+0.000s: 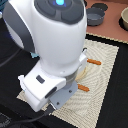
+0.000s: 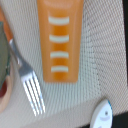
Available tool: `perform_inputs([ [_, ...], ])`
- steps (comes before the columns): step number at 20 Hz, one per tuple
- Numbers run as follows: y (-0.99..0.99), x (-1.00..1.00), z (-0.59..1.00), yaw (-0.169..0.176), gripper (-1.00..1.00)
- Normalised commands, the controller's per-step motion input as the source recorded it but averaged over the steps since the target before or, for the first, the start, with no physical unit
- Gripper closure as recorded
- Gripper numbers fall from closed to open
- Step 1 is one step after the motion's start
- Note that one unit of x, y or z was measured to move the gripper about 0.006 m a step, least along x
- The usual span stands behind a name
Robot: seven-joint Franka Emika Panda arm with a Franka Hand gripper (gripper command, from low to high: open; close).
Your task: Interact with the objects in diverse but meaningful ways.
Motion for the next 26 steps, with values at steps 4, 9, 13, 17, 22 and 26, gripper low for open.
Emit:
perform_inputs([
  [4, 0.15, -0.87, -0.17, 0.068, -1.0],
  [9, 0.01, -0.84, -0.53, 0.059, -1.0],
  [13, 0.0, -0.9, -0.59, 0.046, -1.0],
  [17, 0.0, -0.93, -0.5, 0.02, -1.0],
  [22, 0.12, -1.0, -0.2, 0.0, -1.0],
  [26, 0.18, -1.0, -0.12, 0.0, -1.0],
])
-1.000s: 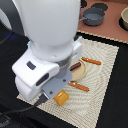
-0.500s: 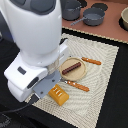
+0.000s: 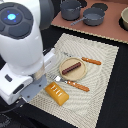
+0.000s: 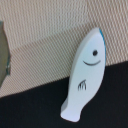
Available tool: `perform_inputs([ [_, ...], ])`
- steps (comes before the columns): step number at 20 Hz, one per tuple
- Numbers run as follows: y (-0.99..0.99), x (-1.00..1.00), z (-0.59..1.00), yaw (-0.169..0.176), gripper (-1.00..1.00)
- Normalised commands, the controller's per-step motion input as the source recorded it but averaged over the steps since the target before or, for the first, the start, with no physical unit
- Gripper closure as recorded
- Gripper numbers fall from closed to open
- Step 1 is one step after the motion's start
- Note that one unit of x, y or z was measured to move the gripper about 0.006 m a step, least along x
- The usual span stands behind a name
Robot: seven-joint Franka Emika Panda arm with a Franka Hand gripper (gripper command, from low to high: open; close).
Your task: Interact with the objects in diverse but meaningful ways.
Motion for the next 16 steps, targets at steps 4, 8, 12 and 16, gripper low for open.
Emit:
perform_inputs([
  [4, 0.16, -0.6, -0.13, -0.022, -1.0],
  [8, 0.3, -0.28, -0.25, -0.033, -1.0],
  [12, 0.28, -0.22, -0.26, -0.018, -1.0],
  [16, 0.34, -0.24, -0.28, -0.005, -1.0],
])
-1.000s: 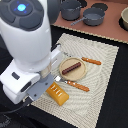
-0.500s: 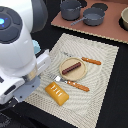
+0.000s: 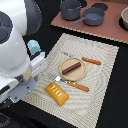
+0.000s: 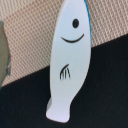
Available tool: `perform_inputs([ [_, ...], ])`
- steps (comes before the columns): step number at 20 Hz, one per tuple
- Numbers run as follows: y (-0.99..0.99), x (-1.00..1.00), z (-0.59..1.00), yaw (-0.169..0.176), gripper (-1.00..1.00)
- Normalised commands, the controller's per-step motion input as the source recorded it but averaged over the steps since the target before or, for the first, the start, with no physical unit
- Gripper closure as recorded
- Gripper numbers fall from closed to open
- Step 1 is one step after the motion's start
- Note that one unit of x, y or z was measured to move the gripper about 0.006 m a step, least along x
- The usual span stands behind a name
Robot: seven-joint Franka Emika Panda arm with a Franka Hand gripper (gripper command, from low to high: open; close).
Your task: Interact with the objects in diverse but meaningful ways.
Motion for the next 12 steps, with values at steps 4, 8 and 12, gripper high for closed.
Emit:
perform_inputs([
  [4, 0.19, -0.26, -0.25, 0.005, -1.0],
  [8, 0.1, -0.16, -0.31, 0.003, 1.0],
  [12, 0.05, -0.14, -0.38, 0.002, 1.0],
])
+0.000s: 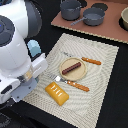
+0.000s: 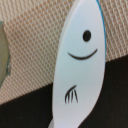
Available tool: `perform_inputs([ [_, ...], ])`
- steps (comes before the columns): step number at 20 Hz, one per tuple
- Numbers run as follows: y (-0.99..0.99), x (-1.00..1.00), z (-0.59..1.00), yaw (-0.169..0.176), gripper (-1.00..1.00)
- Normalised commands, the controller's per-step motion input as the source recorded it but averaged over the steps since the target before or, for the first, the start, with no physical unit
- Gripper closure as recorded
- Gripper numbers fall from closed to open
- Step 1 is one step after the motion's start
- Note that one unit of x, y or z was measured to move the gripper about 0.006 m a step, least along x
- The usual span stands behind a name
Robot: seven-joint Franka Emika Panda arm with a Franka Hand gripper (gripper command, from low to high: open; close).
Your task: Interact with the objects in diverse but meaningful ways.
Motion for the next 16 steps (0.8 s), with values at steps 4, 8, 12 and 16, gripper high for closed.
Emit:
perform_inputs([
  [4, 0.05, -0.13, -0.39, 0.0, 1.0],
  [8, 0.03, -0.12, -0.41, 0.0, 1.0],
  [12, 0.01, -0.08, -0.38, 0.0, 1.0],
  [16, 0.06, -0.04, -0.09, 0.002, 1.0],
])
